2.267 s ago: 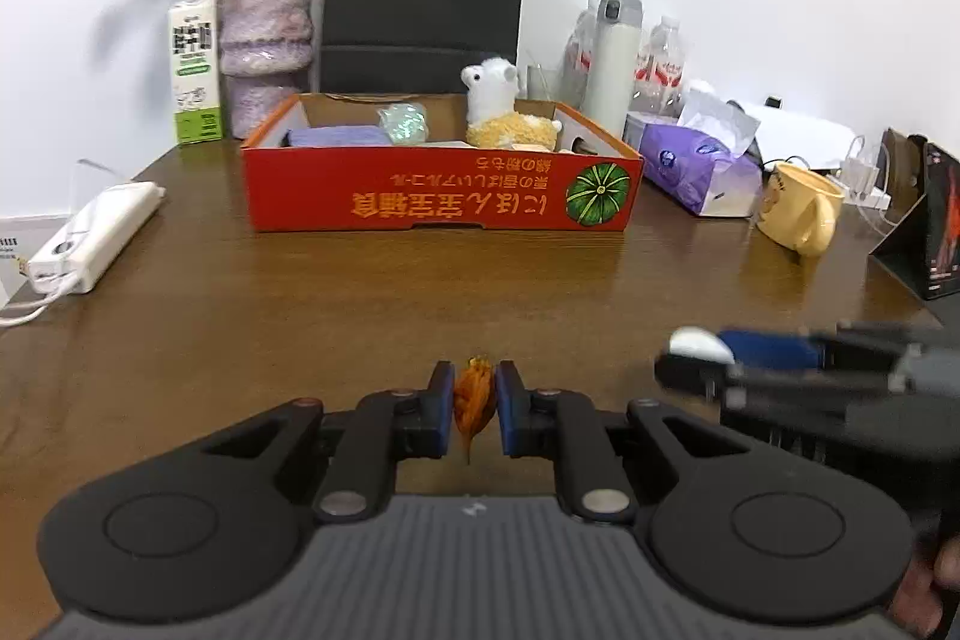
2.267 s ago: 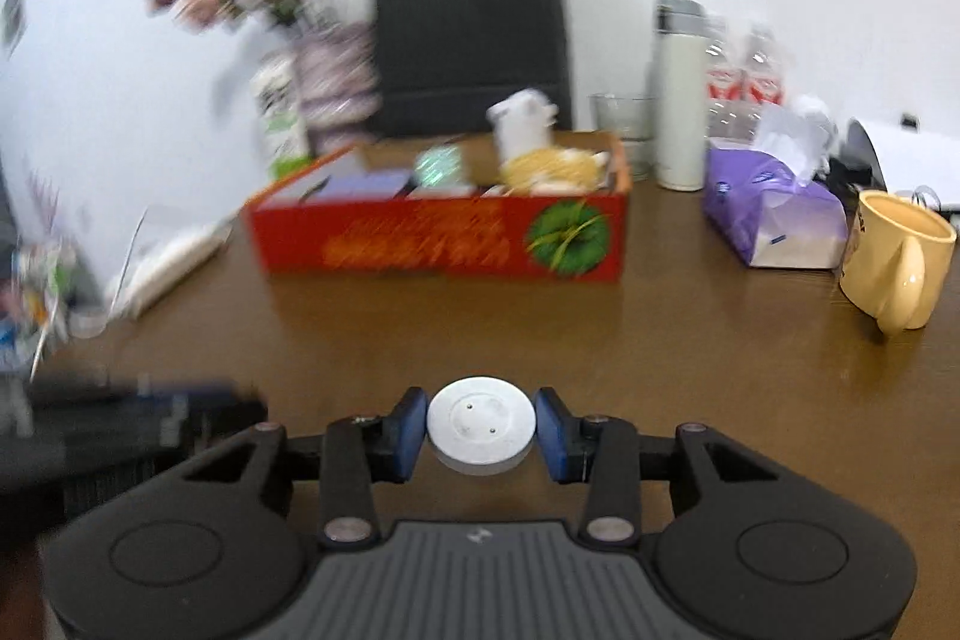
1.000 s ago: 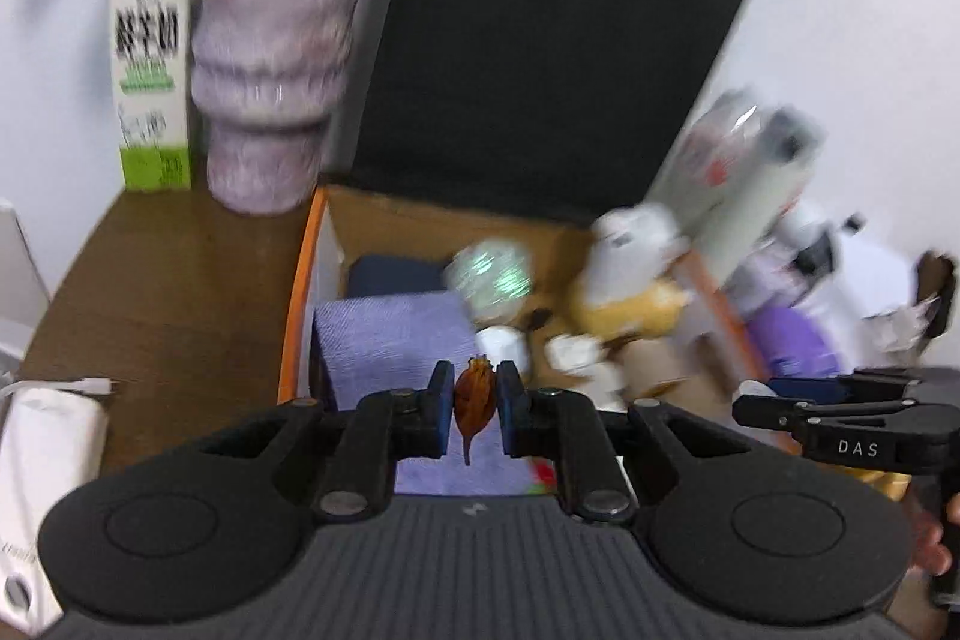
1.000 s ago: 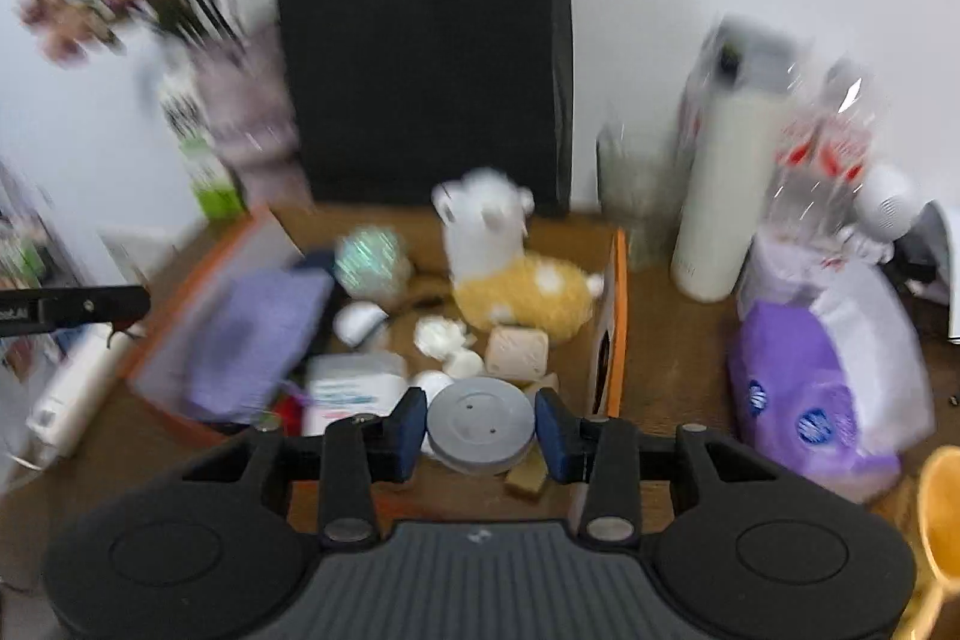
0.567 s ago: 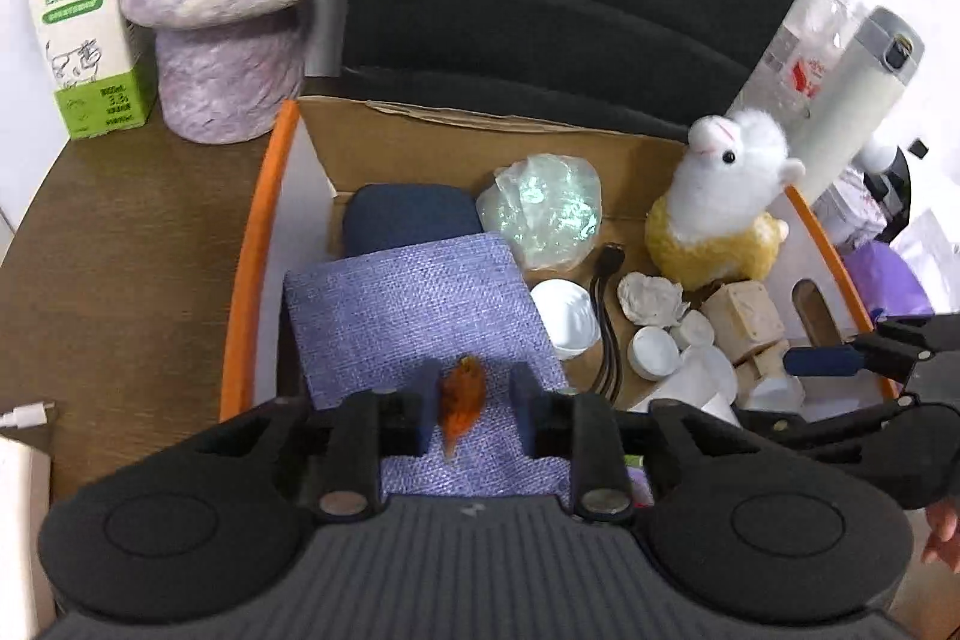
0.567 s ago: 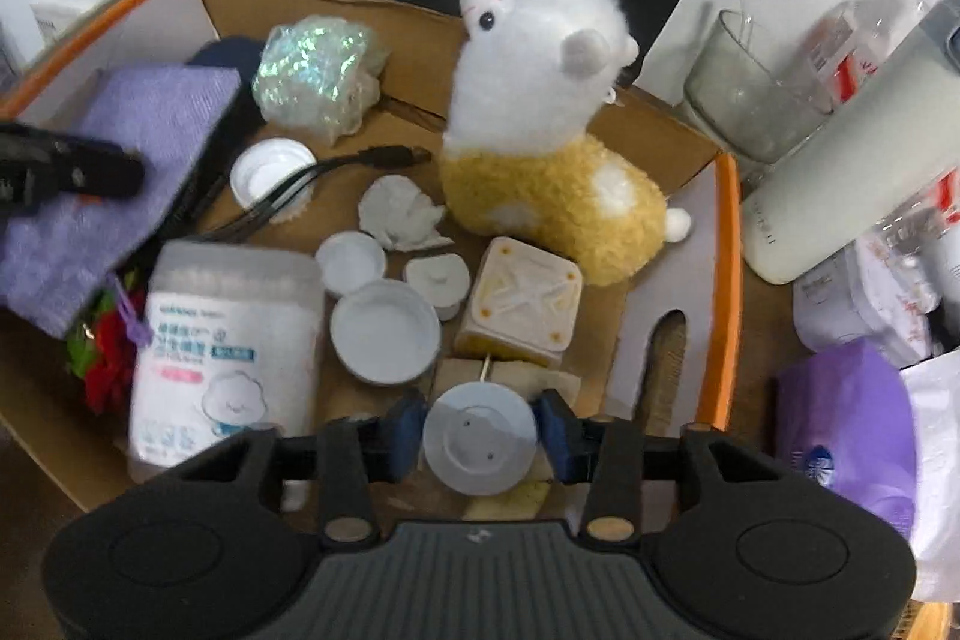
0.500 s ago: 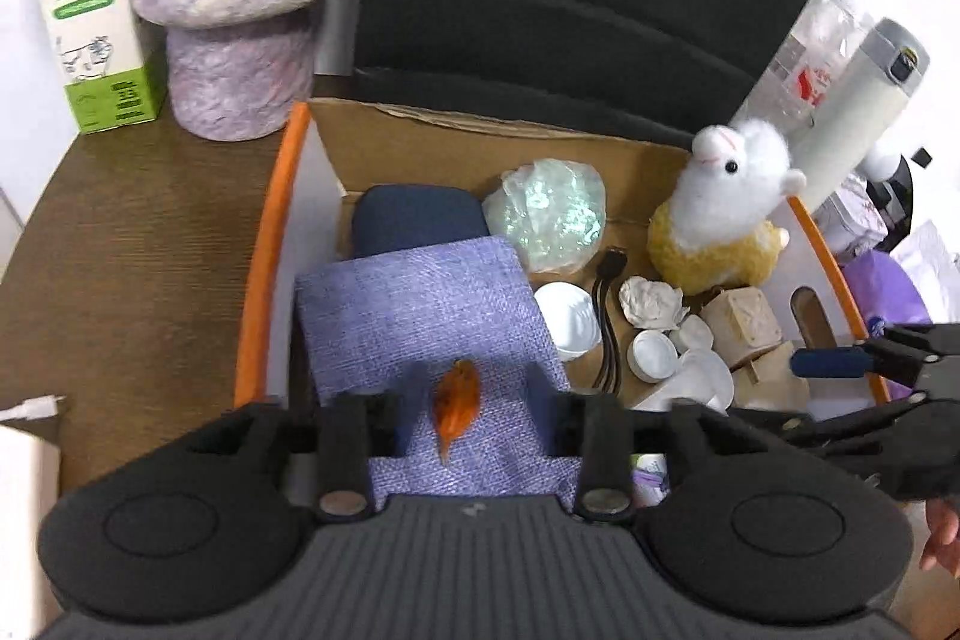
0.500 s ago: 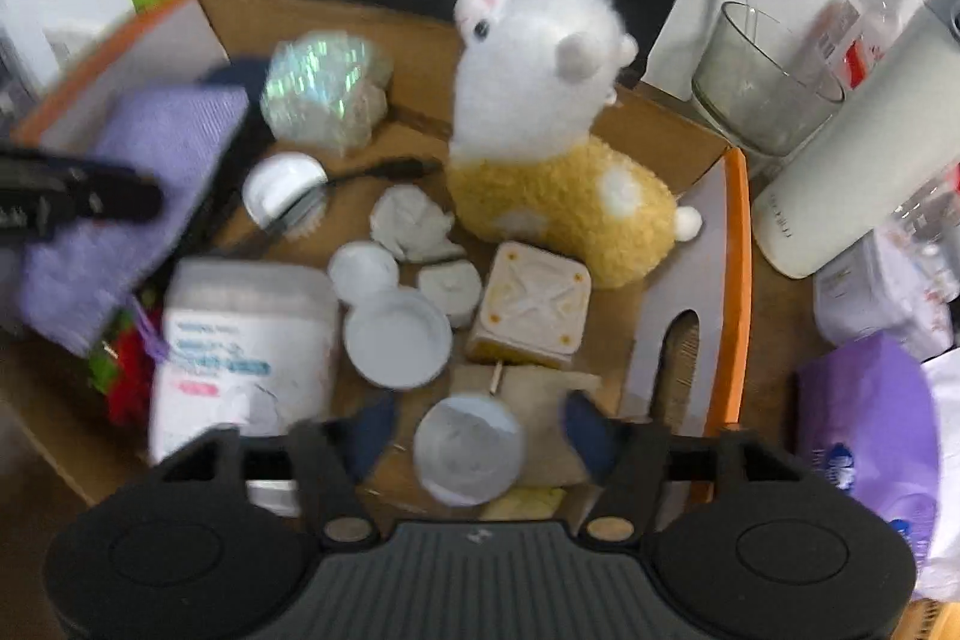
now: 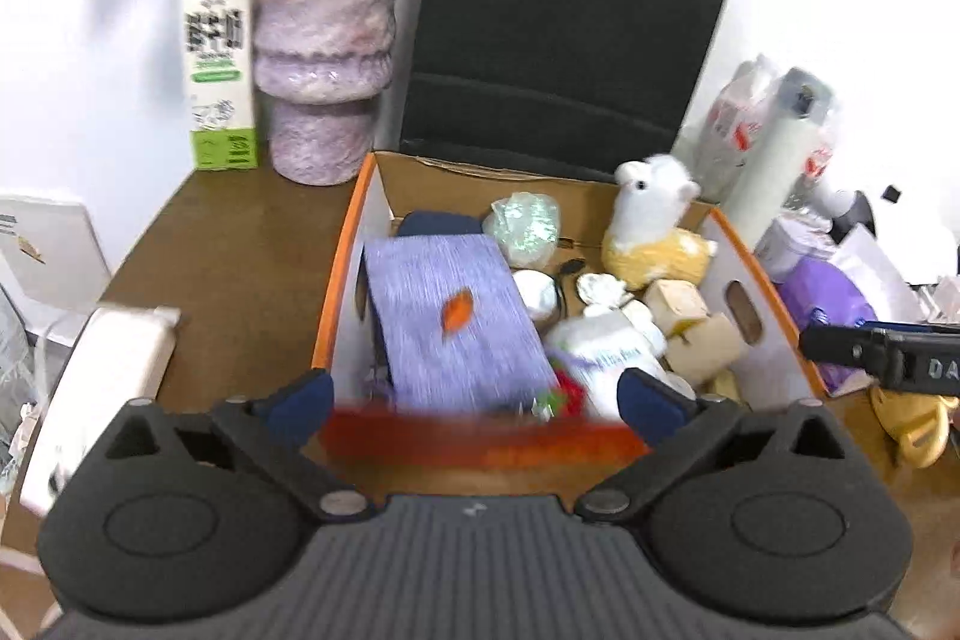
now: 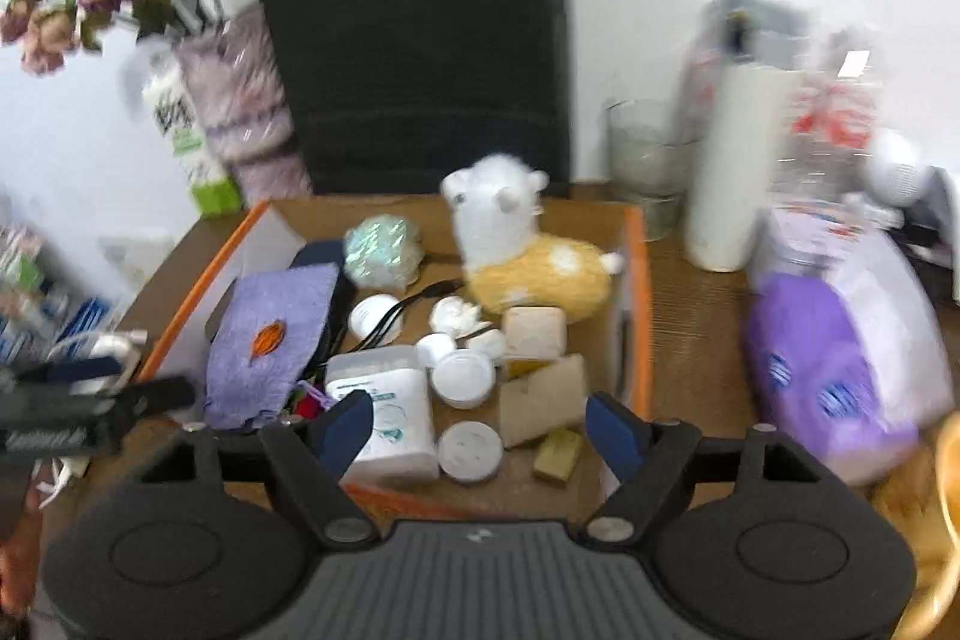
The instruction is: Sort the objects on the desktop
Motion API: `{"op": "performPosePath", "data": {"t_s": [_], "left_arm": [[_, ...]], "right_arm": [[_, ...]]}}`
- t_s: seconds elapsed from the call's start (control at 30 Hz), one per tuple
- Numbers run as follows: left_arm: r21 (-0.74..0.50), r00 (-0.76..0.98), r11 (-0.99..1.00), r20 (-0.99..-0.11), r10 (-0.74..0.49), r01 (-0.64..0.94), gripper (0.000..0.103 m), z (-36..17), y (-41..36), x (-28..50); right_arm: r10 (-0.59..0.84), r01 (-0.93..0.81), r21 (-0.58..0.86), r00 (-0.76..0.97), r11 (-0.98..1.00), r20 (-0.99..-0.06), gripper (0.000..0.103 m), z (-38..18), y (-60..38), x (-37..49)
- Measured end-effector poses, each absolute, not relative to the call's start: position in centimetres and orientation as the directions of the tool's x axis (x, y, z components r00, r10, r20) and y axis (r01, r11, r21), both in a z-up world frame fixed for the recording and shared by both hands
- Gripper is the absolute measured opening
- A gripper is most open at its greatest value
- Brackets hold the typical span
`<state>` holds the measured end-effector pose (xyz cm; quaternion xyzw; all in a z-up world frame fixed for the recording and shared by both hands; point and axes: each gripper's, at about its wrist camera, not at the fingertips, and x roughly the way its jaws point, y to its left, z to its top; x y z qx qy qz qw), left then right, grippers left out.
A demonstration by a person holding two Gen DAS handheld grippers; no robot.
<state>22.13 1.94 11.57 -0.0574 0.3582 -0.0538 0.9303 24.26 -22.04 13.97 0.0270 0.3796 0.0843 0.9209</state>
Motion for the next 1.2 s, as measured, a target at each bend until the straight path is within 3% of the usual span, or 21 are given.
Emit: {"op": "performPosePath", "data": {"t_s": [0.1, 0.2, 0.33, 0.63, 0.87, 1.07, 1.2], "left_arm": [[-0.120, 0.781, 0.991, -0.613, -0.119, 0.057, 0.103, 11.0, 1.4, 17.5], [-0.115, 0.811, 0.991, -0.572, -0.119, 0.064, 0.103, 9.7, 0.8, 12.7], [-0.053, 0.832, 0.996, -0.547, -0.091, 0.074, 0.103, 6.8, -0.2, 6.4], [-0.059, 0.833, 0.998, -0.551, -0.058, 0.031, 0.103, 3.5, 0.4, -3.2], [-0.036, 0.819, 0.996, -0.566, -0.087, 0.081, 0.103, 2.8, 0.3, -5.7], [-0.017, 0.809, 0.998, -0.585, -0.055, 0.055, 0.103, 2.5, 0.3, -4.2], [-0.007, 0.783, 0.999, -0.622, -0.034, 0.037, 0.103, 1.8, 0.1, -1.3]], "right_arm": [[0.115, -0.082, 0.082, 0.785, 0.993, -0.609, 0.082, 12.9, -22.5, 18.8], [0.144, -0.095, 0.114, 0.804, 0.989, -0.577, 0.083, 10.9, -23.0, 14.2], [0.156, -0.127, 0.091, 0.806, 0.988, -0.571, 0.084, 7.6, -22.7, 8.1], [0.148, -0.129, 0.076, 0.780, 0.989, -0.608, 0.087, 3.8, -23.9, -2.8], [0.099, -0.154, -0.056, 0.833, 0.986, -0.545, 0.096, 3.3, -21.4, -7.5], [0.179, -0.218, 0.000, 0.800, 0.976, -0.573, 0.096, 3.2, -19.8, -6.7], [0.151, -0.193, -0.009, 0.792, 0.981, -0.592, 0.100, 2.7, -18.6, -4.3]]}}
